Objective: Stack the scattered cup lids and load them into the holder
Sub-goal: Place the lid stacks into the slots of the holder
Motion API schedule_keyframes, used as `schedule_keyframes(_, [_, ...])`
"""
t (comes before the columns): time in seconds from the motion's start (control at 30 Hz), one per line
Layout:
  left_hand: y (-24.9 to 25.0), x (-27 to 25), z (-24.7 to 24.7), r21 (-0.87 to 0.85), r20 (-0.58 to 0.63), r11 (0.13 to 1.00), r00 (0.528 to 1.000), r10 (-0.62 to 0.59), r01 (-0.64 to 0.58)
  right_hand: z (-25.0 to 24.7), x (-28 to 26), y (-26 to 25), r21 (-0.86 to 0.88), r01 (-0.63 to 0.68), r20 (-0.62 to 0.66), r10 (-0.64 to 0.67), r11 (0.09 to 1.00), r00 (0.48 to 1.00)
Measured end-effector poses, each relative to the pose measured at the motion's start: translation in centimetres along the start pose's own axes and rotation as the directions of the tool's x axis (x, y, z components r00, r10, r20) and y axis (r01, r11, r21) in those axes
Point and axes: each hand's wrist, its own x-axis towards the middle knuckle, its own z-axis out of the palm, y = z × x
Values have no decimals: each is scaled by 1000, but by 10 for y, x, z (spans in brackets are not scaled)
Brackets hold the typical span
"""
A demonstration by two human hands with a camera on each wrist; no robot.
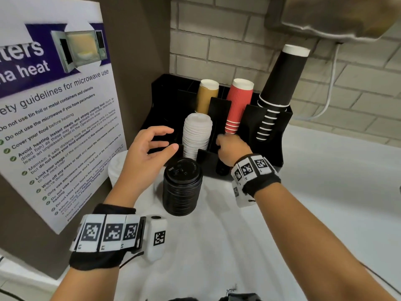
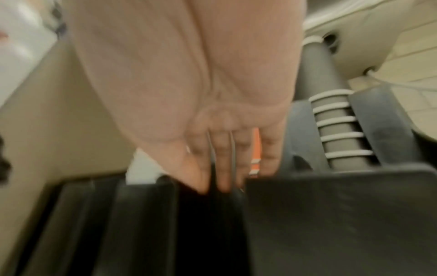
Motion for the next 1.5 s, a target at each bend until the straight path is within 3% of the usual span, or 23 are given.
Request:
schedule_keyframes(0.07, [0, 0, -3, -3, -16, 1000, 1000, -2, 2, -8, -9, -9, 369, 184, -202, -114, 911, 973])
schedule_keyframes(0.13, [-1, 0, -5, 2, -25, 1000, 1000, -5, 5, -14, -20, -22, 569, 299, -117, -285, 766, 951])
schedule_keyframes(0.2, [-1, 1, -6, 7, -29, 1000, 1000, -8, 8, -12, -29, -35, 583, 271, 128, -416, 766, 900])
schedule_keyframes(0.27, [0, 1, -6, 11, -32, 1000, 999, -10, 10, -5, -32, -44, 517, 261, 261, -441, 815, 859])
schedule_keyframes(0.5, [-2, -1, -6, 20, -28, 1000, 999, -19, 20, 7, -33, -52, 477, 242, 312, -420, 845, 852])
schedule_keyframes(0.63, [-3, 0, -7, 4, -31, 1000, 999, -18, 19, 1, -34, -48, 521, 247, 218, -407, 817, 887])
schedule_keyframes(0.73, [-2, 0, -5, -32, -40, 999, 999, -21, 20, -15, -37, -40, 696, 236, 56, -379, 679, 924])
schedule_keyframes(0.83, [-2, 0, -1, -87, 107, 995, 993, -48, 57, -31, -44, -34, 846, 243, -69, -354, 476, 933])
schedule_keyframes(0.93, [-1, -2, 8, -148, 235, 986, 971, -39, 75, -44, -51, -33, 929, 215, -94, -371, 300, 924])
schedule_keyframes(1.0, [1, -4, 15, -206, 242, 977, 970, 3, 48, -48, -54, -32, 944, 213, -101, -396, 251, 912])
schedule_keyframes(1.13, [1, -5, 21, -269, 199, 963, 979, 45, 11, -53, -57, -26, 941, 194, -65, -412, 279, 909])
schedule_keyframes(1.3, [-1, -7, 22, -307, 233, 952, 970, 64, 11, -62, -58, -15, 925, 206, -48, -439, 320, 897])
schedule_keyframes(1.5, [0, -8, 29, -298, 215, 955, 973, 85, -17, -63, -61, -9, 938, 199, -57, -440, 283, 896])
